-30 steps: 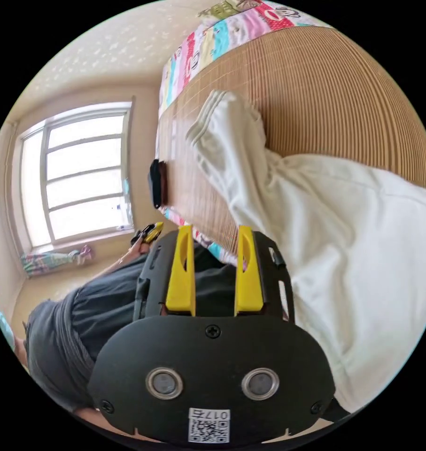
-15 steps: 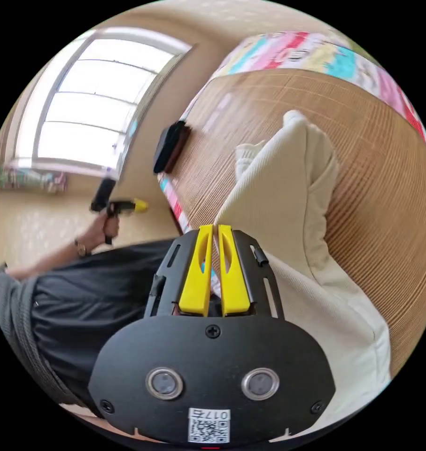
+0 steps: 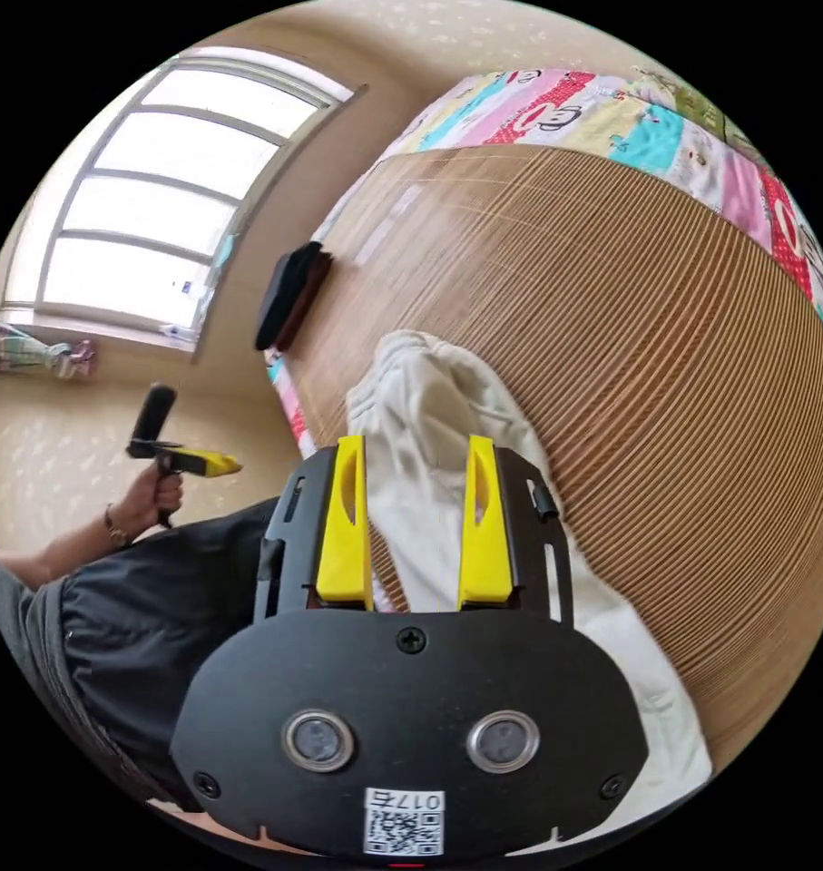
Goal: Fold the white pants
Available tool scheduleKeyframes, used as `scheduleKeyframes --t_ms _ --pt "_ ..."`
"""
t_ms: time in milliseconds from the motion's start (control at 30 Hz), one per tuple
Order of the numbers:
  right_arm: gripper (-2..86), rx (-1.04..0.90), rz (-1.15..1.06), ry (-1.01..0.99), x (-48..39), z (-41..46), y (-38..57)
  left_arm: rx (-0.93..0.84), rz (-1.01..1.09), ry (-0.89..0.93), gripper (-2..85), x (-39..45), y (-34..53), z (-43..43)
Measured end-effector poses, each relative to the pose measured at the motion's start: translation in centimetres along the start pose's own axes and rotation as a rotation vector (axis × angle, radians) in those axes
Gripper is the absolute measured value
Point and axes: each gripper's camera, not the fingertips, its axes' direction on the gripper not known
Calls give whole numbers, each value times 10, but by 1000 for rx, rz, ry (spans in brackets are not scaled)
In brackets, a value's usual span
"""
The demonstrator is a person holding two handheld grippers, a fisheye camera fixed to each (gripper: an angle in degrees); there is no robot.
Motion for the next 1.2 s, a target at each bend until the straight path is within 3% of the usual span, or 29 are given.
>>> scheduleKeyframes --t_ms 133,400,467,533,633,733,800,867,933,967,1033,1133,1200 --pt "90 -241 -60 -27 5 58 -11 15 -23 44 108 13 -5 32" --pt "27 -112 -243 -176 -86 24 81 -31 -131 23 232 30 -41 104" --pt "26 -118 -290 -207 -102 15 103 -97 -177 44 212 26 -50 143" --pt "25 -169 -340 -232 -112 12 123 -113 -215 40 70 24 -46 163" --pt "25 -246 -430 -231 -106 -13 148 -164 -18 123 37 48 -34 188" --pt "23 -192 -452 -406 -67 -67 161 -237 286 193 30 93 -14 191" --pt "30 21 -408 -526 -17 -118 167 -268 473 158 28 126 3 187" --pt "47 138 -337 -467 21 -144 166 -290 697 116 27 171 31 181" --pt "109 146 -249 -351 54 -153 157 -302 837 121 27 202 53 177" --pt "192 87 -209 -300 72 -150 146 -306 924 133 27 223 68 175" --pt "271 -4 -187 -290 96 -141 128 -305 1045 156 27 251 92 169" --pt "313 -73 -223 -543 123 -124 108 -316 1237 175 27 294 133 161" --pt "338 -130 -348 -954 119 -108 99 -324 1336 152 27 315 157 157"
